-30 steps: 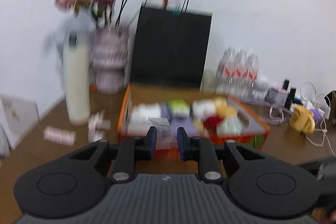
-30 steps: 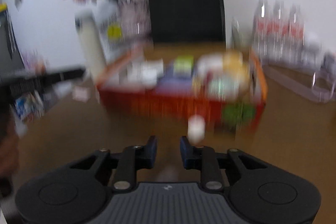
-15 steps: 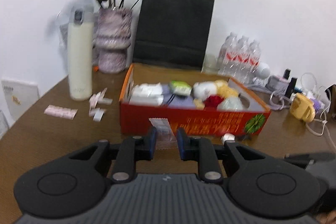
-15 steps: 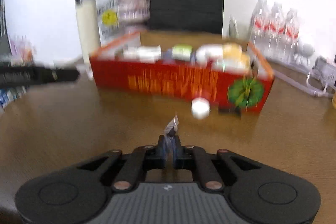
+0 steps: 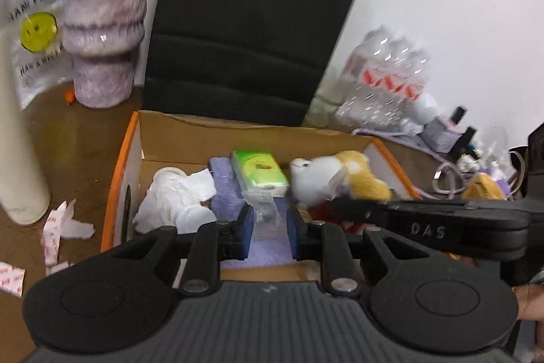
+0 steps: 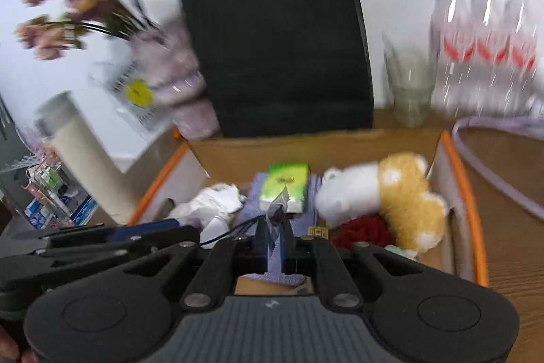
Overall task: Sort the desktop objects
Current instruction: 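Carry both clear wrappers into the orange box and open both tools, then withdraw both open tools from the box back over the table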
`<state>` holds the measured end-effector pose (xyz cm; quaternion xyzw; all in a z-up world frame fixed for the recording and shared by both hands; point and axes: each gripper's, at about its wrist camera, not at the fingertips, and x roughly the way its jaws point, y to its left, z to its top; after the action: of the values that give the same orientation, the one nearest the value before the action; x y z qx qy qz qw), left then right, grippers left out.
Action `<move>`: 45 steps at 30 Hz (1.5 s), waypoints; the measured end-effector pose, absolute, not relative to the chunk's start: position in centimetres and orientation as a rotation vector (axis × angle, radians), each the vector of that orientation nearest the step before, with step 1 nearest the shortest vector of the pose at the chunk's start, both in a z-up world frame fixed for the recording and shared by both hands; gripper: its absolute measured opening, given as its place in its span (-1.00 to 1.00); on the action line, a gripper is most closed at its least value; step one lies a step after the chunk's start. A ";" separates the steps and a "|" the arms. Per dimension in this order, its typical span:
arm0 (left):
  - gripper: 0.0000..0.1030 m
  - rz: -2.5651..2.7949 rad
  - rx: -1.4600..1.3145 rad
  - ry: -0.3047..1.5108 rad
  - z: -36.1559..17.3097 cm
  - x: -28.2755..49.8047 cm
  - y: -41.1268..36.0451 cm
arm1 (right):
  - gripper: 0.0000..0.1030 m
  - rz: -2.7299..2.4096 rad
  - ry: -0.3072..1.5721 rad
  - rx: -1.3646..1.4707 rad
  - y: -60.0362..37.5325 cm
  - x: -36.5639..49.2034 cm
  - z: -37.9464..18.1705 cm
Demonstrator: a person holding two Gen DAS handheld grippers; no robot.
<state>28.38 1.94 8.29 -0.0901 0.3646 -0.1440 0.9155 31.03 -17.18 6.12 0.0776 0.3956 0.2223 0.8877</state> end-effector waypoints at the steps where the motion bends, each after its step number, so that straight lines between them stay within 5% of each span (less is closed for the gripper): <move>1: -0.58 -0.287 -0.182 0.755 8.0 29.2 2.1 | -0.88 0.465 0.873 0.185 -17.0 32.4 5.4; 8: -0.54 -0.266 -0.081 0.846 6.2 32.1 2.1 | -0.71 0.461 1.017 0.168 -14.8 35.8 2.5; 11: 0.00 -0.273 -0.037 0.812 6.7 31.4 2.2 | -0.54 0.451 1.057 0.147 -14.4 35.9 2.4; 16: 0.20 -0.268 -0.100 0.777 9.9 30.3 3.6 | -0.23 0.419 1.021 0.162 -15.7 35.2 5.3; 20: 0.95 -0.181 -0.080 0.789 12.2 28.9 4.0 | 0.23 0.372 0.993 0.106 -16.1 34.2 8.8; 21: 1.00 -0.125 -0.059 0.800 12.6 28.4 4.0 | 0.34 0.353 0.995 0.073 -16.1 33.7 9.5; 24: 1.00 -0.045 0.013 0.852 13.1 27.1 3.7 | 0.72 0.314 1.031 -0.058 -15.7 31.8 11.2; 31: 1.00 0.005 0.056 0.888 14.4 23.3 2.7 | 0.73 0.231 1.027 -0.123 -17.3 28.0 13.4; 36: 1.00 0.046 0.070 0.739 16.0 19.6 1.9 | 0.76 0.213 0.968 -0.105 -18.9 25.2 14.8; 45: 1.00 0.019 0.058 0.364 16.9 12.1 0.4 | 0.87 0.265 0.436 0.039 -22.0 16.0 16.0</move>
<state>12.15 0.39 16.85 0.0289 0.1811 0.0093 0.9830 15.96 -22.00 16.03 0.0195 0.2157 0.1312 0.9674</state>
